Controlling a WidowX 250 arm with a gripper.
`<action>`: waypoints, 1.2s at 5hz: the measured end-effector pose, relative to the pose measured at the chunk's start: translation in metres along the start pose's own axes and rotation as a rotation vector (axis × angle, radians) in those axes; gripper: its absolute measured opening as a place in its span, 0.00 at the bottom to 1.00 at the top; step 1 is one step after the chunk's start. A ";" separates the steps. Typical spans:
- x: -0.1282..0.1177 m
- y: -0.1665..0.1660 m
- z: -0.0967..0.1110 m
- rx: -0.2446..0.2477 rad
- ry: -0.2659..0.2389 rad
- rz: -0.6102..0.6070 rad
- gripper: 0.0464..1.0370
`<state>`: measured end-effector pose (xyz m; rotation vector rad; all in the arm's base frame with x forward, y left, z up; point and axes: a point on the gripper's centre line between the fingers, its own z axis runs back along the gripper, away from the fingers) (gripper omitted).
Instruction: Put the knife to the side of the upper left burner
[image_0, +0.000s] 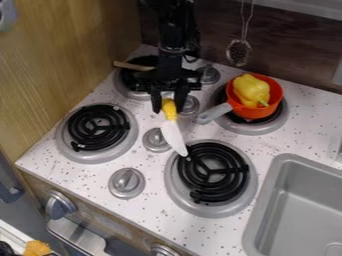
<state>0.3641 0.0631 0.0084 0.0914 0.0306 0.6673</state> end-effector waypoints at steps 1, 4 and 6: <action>0.002 0.013 -0.001 -0.010 -0.012 0.022 0.46; 0.006 0.032 0.003 -0.021 -0.080 0.012 0.46; 0.011 0.055 0.000 -0.019 -0.083 -0.319 0.46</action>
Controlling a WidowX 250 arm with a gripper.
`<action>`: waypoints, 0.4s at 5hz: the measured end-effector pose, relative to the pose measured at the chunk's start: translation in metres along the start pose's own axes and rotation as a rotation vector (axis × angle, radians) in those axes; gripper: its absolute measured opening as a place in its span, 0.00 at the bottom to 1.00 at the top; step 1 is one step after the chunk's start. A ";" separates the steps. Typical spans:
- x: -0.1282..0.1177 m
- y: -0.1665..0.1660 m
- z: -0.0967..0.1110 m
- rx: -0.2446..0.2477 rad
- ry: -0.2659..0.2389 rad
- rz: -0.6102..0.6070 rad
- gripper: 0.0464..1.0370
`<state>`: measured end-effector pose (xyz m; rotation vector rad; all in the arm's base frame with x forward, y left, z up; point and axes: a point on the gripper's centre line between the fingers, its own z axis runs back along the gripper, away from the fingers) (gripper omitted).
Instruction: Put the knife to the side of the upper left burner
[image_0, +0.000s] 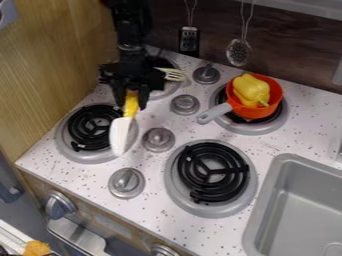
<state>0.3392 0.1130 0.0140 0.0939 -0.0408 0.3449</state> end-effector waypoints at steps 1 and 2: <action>0.005 0.017 -0.002 0.018 -0.030 -0.205 0.46; 0.012 0.034 -0.004 0.035 -0.079 -0.384 0.46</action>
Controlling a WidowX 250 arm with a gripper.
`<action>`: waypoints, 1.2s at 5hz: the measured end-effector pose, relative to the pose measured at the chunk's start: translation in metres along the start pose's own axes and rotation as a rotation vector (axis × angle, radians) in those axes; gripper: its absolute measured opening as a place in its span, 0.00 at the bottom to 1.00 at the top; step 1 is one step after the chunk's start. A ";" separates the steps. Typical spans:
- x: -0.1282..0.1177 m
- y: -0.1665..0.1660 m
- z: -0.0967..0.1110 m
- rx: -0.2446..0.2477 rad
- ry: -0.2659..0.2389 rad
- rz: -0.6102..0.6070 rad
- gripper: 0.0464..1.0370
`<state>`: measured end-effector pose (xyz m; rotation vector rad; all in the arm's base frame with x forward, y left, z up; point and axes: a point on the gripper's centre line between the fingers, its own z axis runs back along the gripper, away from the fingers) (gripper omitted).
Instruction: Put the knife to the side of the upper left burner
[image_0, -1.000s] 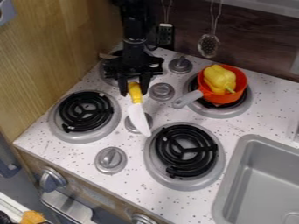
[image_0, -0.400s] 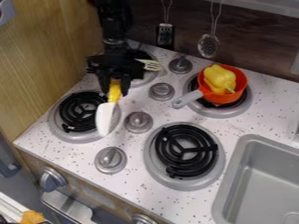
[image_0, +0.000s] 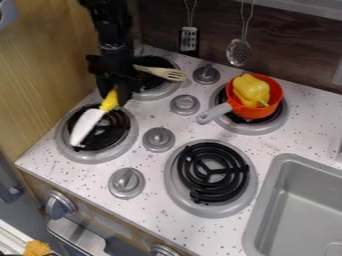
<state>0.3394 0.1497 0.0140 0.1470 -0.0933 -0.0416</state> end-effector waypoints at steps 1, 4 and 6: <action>0.012 0.015 -0.001 0.019 -0.063 -0.069 0.46; 0.044 0.046 -0.022 0.133 -0.064 -0.118 0.46; 0.058 0.048 -0.033 0.143 -0.097 -0.137 0.46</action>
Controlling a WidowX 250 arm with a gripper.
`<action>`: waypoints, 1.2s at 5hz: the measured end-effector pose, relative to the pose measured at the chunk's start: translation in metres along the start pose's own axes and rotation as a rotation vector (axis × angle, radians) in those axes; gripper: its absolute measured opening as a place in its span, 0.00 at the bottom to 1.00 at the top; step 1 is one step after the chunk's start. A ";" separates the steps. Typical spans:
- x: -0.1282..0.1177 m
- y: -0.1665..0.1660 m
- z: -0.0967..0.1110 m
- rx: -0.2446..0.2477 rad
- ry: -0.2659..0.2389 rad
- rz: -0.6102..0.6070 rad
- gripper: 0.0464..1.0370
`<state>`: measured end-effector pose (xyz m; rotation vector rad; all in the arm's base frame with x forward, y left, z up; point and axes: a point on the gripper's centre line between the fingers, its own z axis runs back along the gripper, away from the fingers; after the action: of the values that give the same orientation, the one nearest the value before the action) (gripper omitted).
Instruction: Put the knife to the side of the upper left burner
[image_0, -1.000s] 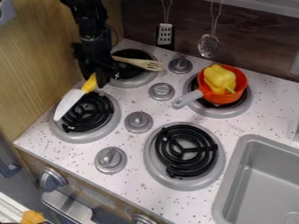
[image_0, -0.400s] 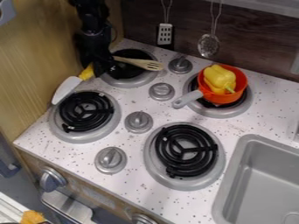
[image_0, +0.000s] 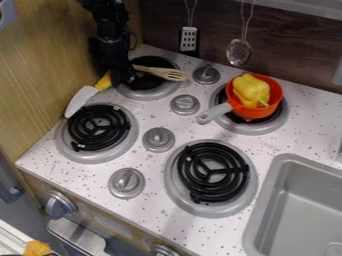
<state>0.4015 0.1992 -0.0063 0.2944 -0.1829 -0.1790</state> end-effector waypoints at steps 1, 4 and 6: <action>0.008 0.001 -0.003 0.000 -0.016 -0.018 0.46; 0.014 -0.001 -0.006 0.023 -0.078 -0.028 0.95; 0.009 -0.009 -0.002 0.028 -0.034 -0.022 0.95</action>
<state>0.4094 0.1891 -0.0100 0.3216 -0.2164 -0.2032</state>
